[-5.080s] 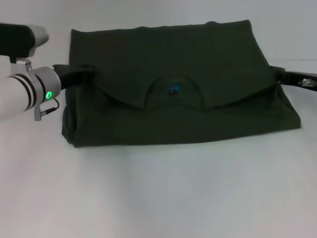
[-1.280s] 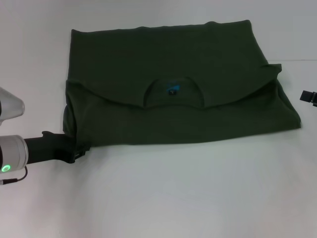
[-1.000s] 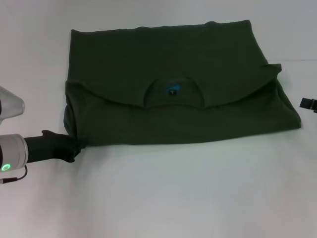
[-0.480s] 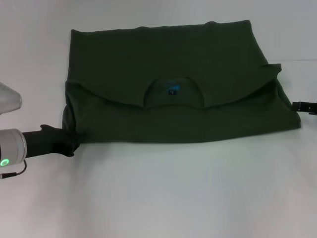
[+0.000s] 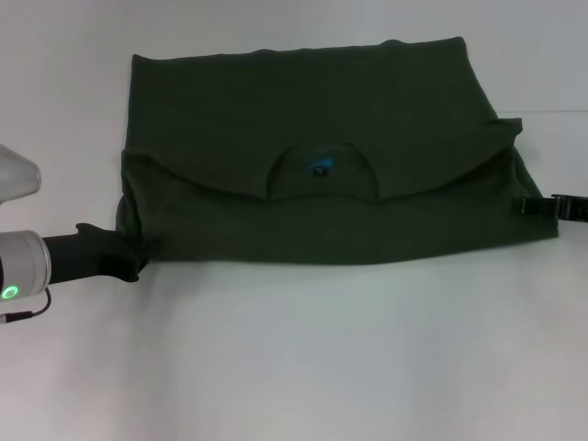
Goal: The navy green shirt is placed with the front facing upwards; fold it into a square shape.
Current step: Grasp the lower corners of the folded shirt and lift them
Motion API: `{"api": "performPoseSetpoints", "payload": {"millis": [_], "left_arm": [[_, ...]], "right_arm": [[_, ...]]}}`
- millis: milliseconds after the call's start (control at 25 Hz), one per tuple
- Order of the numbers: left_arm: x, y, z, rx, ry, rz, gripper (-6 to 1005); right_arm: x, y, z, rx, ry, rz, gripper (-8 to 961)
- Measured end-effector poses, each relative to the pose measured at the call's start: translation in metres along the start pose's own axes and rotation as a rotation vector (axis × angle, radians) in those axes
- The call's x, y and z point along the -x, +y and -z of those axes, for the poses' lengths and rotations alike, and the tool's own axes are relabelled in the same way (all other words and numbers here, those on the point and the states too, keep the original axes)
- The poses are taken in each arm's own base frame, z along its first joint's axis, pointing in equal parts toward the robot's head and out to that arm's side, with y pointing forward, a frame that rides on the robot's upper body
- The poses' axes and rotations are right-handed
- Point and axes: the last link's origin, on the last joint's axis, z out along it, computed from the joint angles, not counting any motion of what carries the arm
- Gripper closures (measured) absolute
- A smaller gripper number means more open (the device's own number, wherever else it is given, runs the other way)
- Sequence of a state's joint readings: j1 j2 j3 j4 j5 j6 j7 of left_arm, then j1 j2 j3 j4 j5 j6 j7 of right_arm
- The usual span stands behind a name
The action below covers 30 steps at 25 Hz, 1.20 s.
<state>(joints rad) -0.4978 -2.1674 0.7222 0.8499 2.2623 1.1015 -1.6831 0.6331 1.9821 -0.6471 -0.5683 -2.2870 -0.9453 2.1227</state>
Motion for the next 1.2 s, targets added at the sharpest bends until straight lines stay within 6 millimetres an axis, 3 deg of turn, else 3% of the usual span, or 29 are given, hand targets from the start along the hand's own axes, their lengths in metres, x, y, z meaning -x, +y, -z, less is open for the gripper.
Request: {"api": "performPoseSetpoints", "payload": {"millis": [160, 400, 800, 1200], "left_arm": [[-0.002, -0.001, 0.000, -0.002, 0.002, -0.002, 971], [-0.002, -0.001, 0.000, -0.002, 0.003, -0.003, 972], [0.000, 0.002, 0.004, 0.019, 0.003, 0.030, 972], [0.015, 0.004, 0.039, 0.092, 0.017, 0.160, 972]], "right_arm": [[-0.004, 0.000, -0.002, 0.001, 0.012, -0.006, 250], [-0.006, -0.001, -0.001, 0.008, 0.025, 0.003, 400], [-0.015, -0.006, 0.008, 0.043, 0.002, -0.007, 859], [-0.049, -0.018, 0.049, 0.164, -0.059, -0.044, 910]]}}
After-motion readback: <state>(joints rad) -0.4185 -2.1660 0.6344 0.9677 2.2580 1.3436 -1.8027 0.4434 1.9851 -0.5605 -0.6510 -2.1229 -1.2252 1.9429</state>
